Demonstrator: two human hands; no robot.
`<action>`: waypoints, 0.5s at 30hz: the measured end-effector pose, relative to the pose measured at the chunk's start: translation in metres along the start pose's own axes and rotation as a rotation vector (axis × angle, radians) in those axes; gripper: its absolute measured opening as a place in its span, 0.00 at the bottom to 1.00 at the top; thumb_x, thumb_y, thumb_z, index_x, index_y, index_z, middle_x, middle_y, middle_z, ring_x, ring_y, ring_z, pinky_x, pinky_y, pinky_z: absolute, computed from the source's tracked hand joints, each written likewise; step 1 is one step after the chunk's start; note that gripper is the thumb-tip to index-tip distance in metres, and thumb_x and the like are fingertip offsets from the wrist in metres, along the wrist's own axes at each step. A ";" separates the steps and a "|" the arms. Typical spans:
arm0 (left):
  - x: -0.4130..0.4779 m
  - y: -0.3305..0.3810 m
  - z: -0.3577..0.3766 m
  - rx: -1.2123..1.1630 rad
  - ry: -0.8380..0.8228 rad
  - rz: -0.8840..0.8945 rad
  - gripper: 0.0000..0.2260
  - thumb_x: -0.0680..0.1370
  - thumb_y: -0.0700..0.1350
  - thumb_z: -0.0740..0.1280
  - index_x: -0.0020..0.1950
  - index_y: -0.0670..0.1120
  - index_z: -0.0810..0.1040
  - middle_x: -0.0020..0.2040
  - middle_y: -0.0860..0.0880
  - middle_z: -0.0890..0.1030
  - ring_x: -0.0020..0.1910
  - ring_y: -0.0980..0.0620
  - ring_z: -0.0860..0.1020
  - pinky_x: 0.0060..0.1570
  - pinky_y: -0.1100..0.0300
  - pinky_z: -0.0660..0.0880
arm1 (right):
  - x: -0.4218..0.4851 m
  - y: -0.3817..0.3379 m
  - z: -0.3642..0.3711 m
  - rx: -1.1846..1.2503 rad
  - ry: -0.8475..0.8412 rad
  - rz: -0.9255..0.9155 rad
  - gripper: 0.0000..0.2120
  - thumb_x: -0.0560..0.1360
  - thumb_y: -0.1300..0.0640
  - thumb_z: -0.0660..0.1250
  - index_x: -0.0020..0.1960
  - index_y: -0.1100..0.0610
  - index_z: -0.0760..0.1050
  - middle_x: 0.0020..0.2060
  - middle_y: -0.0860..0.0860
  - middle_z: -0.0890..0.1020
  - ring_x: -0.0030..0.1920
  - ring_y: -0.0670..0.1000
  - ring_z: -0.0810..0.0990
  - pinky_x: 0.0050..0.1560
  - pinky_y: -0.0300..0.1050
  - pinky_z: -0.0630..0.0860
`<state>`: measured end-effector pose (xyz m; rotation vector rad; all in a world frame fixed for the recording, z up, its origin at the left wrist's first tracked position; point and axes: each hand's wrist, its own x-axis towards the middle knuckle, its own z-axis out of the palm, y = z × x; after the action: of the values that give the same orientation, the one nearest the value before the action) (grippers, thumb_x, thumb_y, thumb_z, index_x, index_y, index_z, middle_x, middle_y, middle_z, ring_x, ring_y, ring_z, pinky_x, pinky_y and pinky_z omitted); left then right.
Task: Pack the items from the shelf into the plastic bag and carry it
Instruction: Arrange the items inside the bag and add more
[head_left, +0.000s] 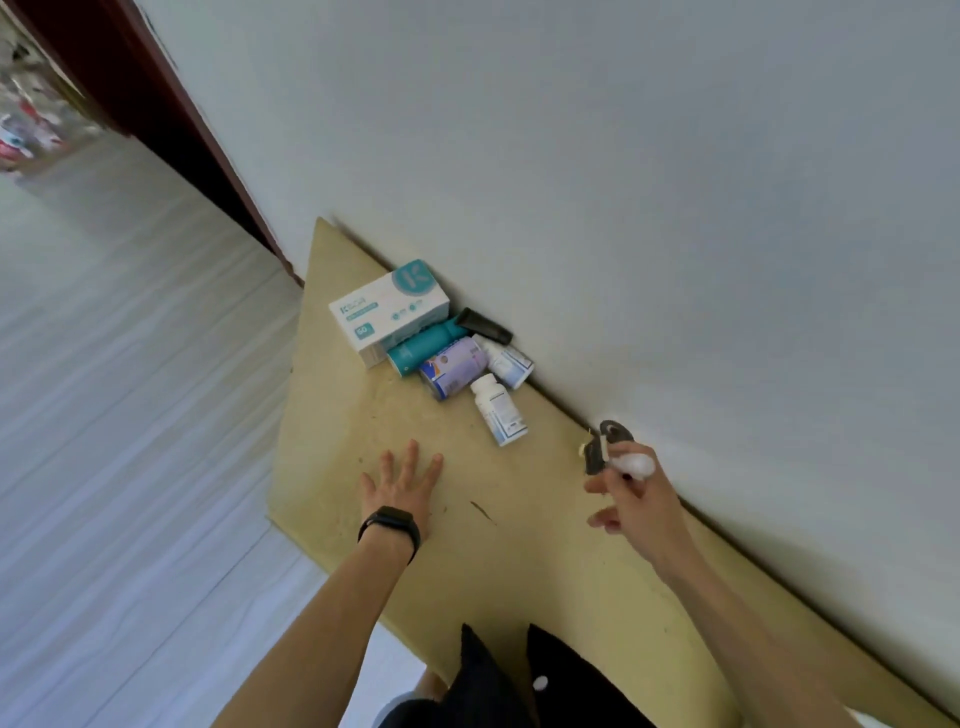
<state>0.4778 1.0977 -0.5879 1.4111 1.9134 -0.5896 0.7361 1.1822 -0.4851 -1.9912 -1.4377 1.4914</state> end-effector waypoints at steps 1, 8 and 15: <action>-0.001 0.001 -0.002 0.005 -0.005 0.001 0.37 0.80 0.43 0.62 0.78 0.61 0.40 0.80 0.50 0.37 0.78 0.39 0.45 0.72 0.38 0.54 | -0.011 0.010 -0.010 0.221 -0.027 0.080 0.08 0.82 0.60 0.61 0.58 0.48 0.72 0.51 0.57 0.85 0.40 0.58 0.86 0.42 0.46 0.79; 0.006 0.039 -0.058 -0.218 0.012 -0.039 0.19 0.78 0.46 0.58 0.70 0.49 0.67 0.66 0.42 0.73 0.62 0.40 0.74 0.60 0.48 0.73 | -0.081 0.084 -0.053 0.802 -0.218 0.386 0.36 0.59 0.72 0.70 0.67 0.58 0.75 0.64 0.58 0.75 0.61 0.63 0.79 0.56 0.53 0.79; 0.030 0.116 -0.082 -0.730 0.090 -0.243 0.33 0.80 0.61 0.57 0.73 0.35 0.65 0.72 0.37 0.69 0.69 0.40 0.70 0.65 0.53 0.66 | -0.117 0.120 -0.051 0.794 0.212 0.538 0.11 0.81 0.57 0.65 0.58 0.63 0.77 0.50 0.60 0.81 0.39 0.52 0.79 0.41 0.46 0.78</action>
<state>0.5612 1.2105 -0.5518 0.7519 2.0791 0.0882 0.8460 1.0462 -0.4790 -1.9537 -0.1332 1.6146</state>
